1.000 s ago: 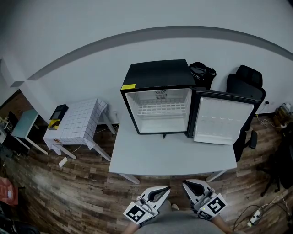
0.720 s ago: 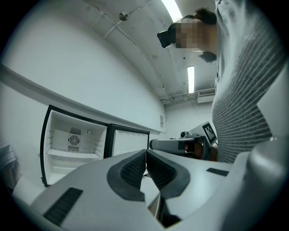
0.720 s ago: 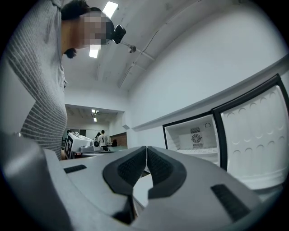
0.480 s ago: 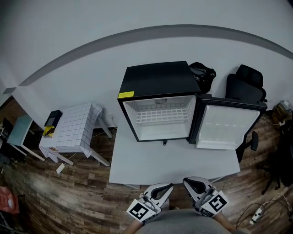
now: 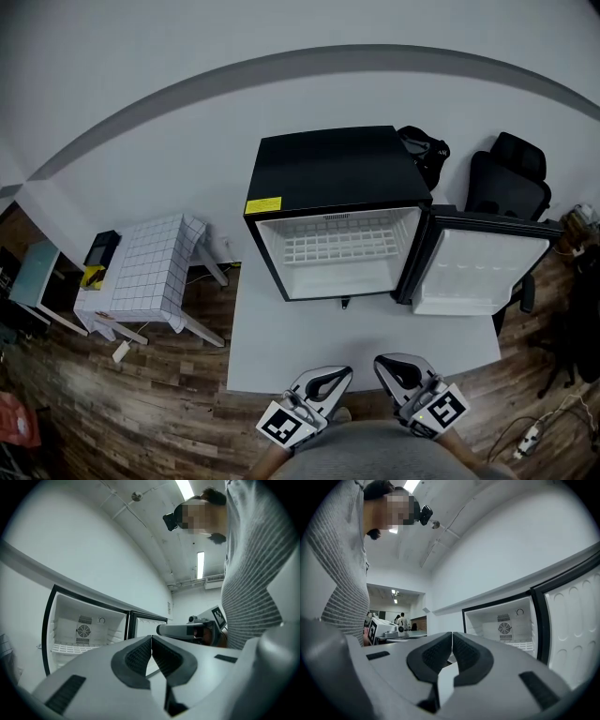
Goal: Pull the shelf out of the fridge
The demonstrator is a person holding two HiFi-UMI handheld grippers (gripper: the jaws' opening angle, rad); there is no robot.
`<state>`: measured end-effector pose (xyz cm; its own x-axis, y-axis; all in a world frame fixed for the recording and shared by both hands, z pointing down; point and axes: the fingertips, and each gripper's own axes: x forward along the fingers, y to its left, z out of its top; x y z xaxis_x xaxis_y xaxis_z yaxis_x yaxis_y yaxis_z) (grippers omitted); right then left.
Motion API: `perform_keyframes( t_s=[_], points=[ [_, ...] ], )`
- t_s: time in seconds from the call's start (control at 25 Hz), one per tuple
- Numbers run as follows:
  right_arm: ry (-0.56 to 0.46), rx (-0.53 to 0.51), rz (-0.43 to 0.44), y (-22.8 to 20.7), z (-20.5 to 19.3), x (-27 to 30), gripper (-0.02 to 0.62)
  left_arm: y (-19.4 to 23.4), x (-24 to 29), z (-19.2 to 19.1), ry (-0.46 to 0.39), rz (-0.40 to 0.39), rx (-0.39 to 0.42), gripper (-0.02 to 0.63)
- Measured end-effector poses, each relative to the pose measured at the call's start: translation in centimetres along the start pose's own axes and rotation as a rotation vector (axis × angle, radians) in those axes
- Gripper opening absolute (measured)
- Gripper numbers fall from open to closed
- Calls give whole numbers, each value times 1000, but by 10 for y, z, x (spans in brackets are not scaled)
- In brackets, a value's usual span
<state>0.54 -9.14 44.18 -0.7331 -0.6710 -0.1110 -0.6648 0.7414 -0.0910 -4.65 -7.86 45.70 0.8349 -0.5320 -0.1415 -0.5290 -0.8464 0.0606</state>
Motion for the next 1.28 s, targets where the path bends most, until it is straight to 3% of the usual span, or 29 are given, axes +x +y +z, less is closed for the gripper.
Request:
perform_keyframes(
  t_s=[0.28, 0.8, 1.08, 1.16, 1.28],
  points=[
    [6, 4, -40, -17, -10, 19, 12, 24, 7, -8, 31, -46, -7, 11],
    [36, -6, 10, -49, 4, 24, 12, 37, 45, -7, 25, -11, -30, 11],
    [36, -19, 36, -60, 10, 22, 13, 61, 58, -27, 31, 88, -194, 11],
    [34, -19, 42, -63, 11, 21, 13, 69, 63, -29, -9, 123, -308, 11],
    [32, -19, 56, -68, 12, 23, 12, 83, 66, -36, -95, 183, -542, 11]
  ],
)
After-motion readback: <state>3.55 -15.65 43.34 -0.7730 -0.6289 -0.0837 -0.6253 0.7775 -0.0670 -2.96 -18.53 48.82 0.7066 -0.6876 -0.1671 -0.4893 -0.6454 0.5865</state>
